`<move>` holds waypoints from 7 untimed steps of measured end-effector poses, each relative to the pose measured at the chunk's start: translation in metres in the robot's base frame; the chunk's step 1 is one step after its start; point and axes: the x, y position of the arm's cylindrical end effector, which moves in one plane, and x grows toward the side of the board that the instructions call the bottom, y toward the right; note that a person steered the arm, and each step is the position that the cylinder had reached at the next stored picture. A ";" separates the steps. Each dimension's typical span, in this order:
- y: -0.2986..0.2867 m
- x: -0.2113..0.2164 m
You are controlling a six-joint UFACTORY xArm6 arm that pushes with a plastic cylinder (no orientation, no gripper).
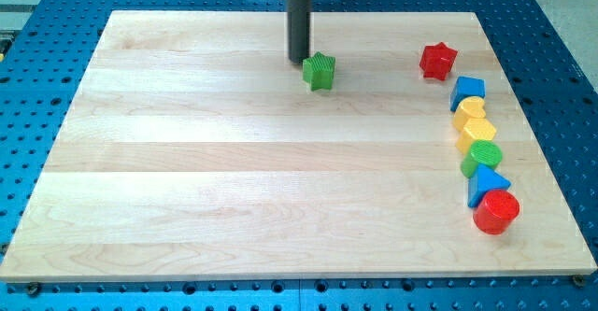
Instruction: Push the red star left above the cube
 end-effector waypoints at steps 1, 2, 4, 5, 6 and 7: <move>0.019 0.060; 0.022 0.066; 0.120 -0.030; 0.194 -0.002; 0.202 0.014; 0.239 0.028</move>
